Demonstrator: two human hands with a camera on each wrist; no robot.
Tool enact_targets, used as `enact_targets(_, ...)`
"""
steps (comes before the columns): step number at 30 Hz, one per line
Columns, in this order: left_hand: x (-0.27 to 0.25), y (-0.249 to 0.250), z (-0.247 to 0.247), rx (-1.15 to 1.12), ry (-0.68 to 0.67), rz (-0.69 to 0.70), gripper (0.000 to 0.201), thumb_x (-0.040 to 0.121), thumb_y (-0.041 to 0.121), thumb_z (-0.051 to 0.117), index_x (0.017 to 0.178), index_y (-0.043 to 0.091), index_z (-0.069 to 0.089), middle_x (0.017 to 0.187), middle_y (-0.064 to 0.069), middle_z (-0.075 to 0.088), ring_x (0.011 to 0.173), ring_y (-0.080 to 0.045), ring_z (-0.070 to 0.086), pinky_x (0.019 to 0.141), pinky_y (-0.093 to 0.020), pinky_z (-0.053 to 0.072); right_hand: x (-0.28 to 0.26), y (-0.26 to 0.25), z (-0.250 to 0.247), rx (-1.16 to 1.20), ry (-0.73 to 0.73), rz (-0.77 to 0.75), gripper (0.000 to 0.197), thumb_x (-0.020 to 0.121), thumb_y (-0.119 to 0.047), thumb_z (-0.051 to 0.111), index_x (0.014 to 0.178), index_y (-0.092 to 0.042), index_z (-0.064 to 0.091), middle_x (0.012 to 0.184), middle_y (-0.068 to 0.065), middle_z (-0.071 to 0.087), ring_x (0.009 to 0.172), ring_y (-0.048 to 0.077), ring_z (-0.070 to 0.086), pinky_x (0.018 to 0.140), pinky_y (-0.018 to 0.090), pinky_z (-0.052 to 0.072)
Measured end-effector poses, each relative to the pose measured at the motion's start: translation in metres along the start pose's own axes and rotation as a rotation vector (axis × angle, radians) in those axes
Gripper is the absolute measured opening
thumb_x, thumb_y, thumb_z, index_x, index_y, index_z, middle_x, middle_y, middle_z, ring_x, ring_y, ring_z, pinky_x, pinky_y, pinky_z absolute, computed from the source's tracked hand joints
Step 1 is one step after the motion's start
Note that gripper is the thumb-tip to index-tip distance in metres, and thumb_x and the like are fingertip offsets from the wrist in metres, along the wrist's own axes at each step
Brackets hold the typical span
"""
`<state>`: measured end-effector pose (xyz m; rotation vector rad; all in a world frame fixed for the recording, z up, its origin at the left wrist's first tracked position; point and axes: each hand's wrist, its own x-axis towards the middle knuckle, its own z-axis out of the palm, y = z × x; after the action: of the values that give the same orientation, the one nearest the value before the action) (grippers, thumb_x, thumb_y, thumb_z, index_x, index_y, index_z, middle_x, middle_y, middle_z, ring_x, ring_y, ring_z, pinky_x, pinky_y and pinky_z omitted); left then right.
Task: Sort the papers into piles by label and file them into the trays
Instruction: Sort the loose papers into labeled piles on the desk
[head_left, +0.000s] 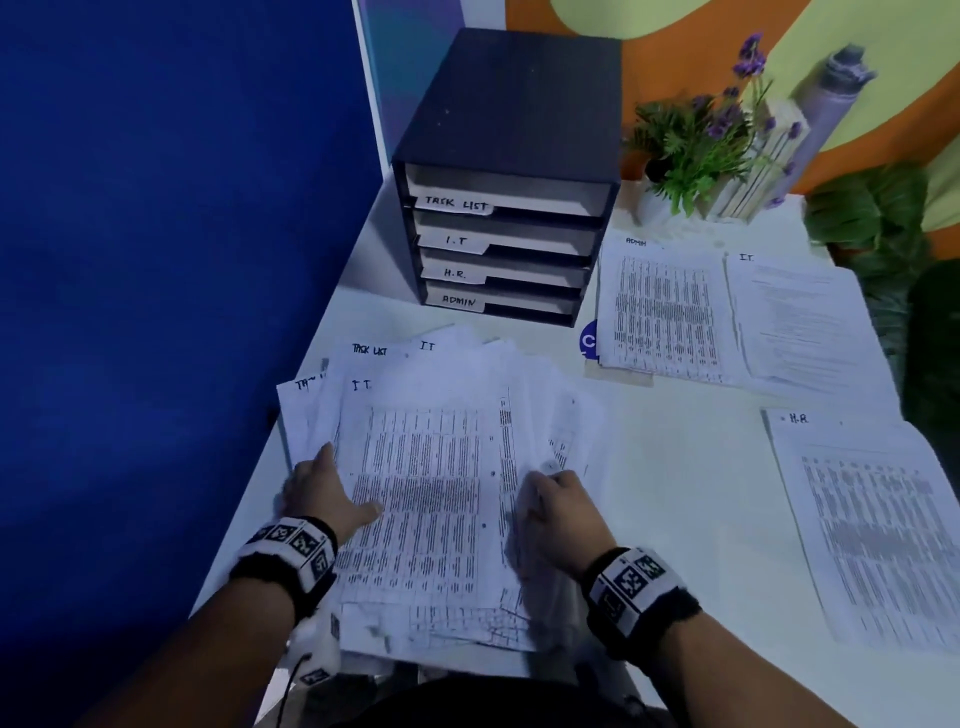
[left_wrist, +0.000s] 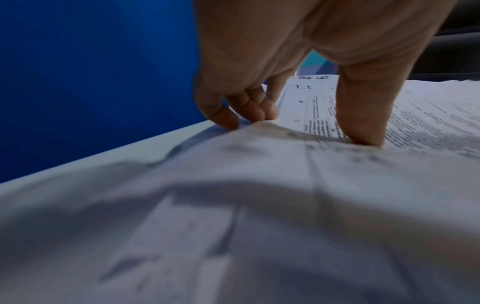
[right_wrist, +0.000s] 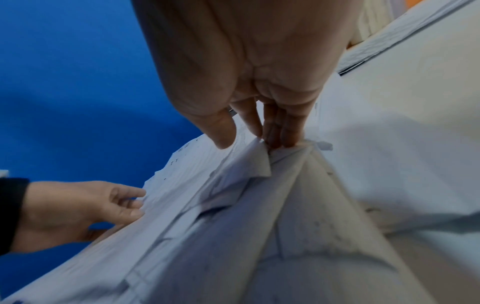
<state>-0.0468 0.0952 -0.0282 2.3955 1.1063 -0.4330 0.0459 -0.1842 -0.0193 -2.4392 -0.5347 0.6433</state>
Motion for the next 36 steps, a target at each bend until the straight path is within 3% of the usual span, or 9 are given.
enact_targets(5, -0.014, 0.007, 0.011, -0.027, -0.096, 0.182, 0.114, 0.063, 0.046, 0.086, 0.152, 0.018, 0.021, 0.149, -0.009, 0.033, 0.133, -0.025, 0.04, 0.11, -0.039, 0.038, 0.001, -0.012, -0.009, 0.059, -0.002, 0.158, 0.03, 0.086, -0.032, 0.058, 0.105, -0.009, 0.062, 0.101, 0.012, 0.054, 0.093, 0.029, 0.055, 0.084, 0.03, 0.045)
enact_targets(7, -0.023, 0.011, 0.018, -0.004, -0.136, 0.274, 0.107, 0.066, 0.048, 0.083, 0.152, 0.019, 0.025, 0.149, -0.007, 0.03, 0.134, -0.024, 0.039, 0.11, -0.038, 0.037, 0.002, -0.013, -0.01, 0.123, 0.044, 0.197, 0.038, 0.08, -0.042, 0.06, 0.101, -0.01, 0.059, 0.096, 0.012, 0.058, 0.088, 0.029, 0.058, 0.077, 0.031, 0.046)
enact_targets(11, -0.036, 0.018, 0.022, -0.216, -0.183, 0.443, 0.066, 0.082, 0.027, 0.075, 0.141, 0.024, 0.046, 0.136, -0.002, 0.044, 0.108, -0.014, 0.053, 0.096, -0.034, 0.049, -0.001, -0.017, -0.009, 0.2, 0.02, 0.34, 0.061, 0.088, -0.028, 0.063, 0.138, -0.006, 0.036, 0.124, 0.014, 0.055, 0.116, 0.032, 0.054, 0.095, 0.033, 0.042)
enact_targets(14, -0.025, 0.013, 0.013, -0.192, 0.09, 0.396, 0.05, 0.087, 0.022, 0.067, 0.135, 0.023, 0.054, 0.139, -0.007, 0.047, 0.118, -0.023, 0.051, 0.104, -0.038, 0.043, -0.002, -0.009, -0.009, 0.208, 0.126, 0.4, 0.027, 0.087, -0.011, 0.057, 0.112, -0.006, 0.048, 0.101, 0.014, 0.06, 0.097, 0.033, 0.059, 0.08, 0.032, 0.046)
enact_targets(16, -0.015, 0.003, 0.003, -0.066, 0.185, 0.222, 0.059, 0.086, 0.031, 0.068, 0.14, 0.024, 0.046, 0.147, -0.007, 0.036, 0.133, -0.03, 0.038, 0.112, -0.043, 0.032, -0.003, -0.001, -0.012, 0.179, 0.162, 0.431, 0.007, 0.085, -0.01, 0.057, 0.089, -0.007, 0.052, 0.088, 0.012, 0.06, 0.087, 0.031, 0.058, 0.07, 0.029, 0.042)
enact_targets(19, 0.0, -0.01, -0.008, -0.014, 0.093, 0.024, 0.09, 0.074, 0.049, 0.076, 0.147, 0.025, 0.03, 0.15, -0.01, 0.026, 0.137, -0.035, 0.03, 0.112, -0.05, 0.03, -0.006, 0.012, -0.016, 0.129, 0.18, 0.455, 0.012, 0.086, -0.017, 0.061, 0.079, -0.007, 0.058, 0.088, 0.017, 0.066, 0.089, 0.033, 0.062, 0.072, 0.03, 0.042)
enact_targets(23, 0.014, -0.017, -0.01, -0.006, 0.004, -0.023, 0.114, 0.06, 0.052, 0.084, 0.149, 0.022, 0.019, 0.145, -0.017, 0.035, 0.131, -0.039, 0.037, 0.108, -0.051, 0.036, -0.011, 0.024, -0.02, 0.205, 0.232, 0.472, 0.012, 0.086, -0.015, 0.062, 0.079, -0.005, 0.062, 0.084, 0.017, 0.067, 0.087, 0.034, 0.064, 0.074, 0.033, 0.046)
enact_targets(27, 0.012, -0.014, -0.007, 0.057, -0.023, -0.057, 0.111, 0.054, 0.053, 0.087, 0.141, 0.017, 0.029, 0.139, -0.018, 0.036, 0.126, -0.039, 0.041, 0.104, -0.05, 0.041, -0.014, 0.033, -0.027, 0.267, 0.282, 0.476, 0.014, 0.085, -0.013, 0.064, 0.071, -0.012, 0.059, 0.079, 0.016, 0.066, 0.083, 0.035, 0.065, 0.075, 0.037, 0.05)
enact_targets(36, -0.004, 0.003, -0.003, 0.117, -0.084, 0.009, 0.114, 0.05, 0.063, 0.084, 0.143, 0.022, 0.034, 0.14, -0.012, 0.037, 0.13, -0.034, 0.038, 0.108, -0.047, 0.036, -0.025, 0.032, -0.027, 0.589, 0.287, 0.515, 0.018, 0.087, -0.015, 0.066, 0.071, -0.008, 0.065, 0.067, 0.013, 0.066, 0.06, 0.027, 0.063, 0.067, 0.044, 0.058)
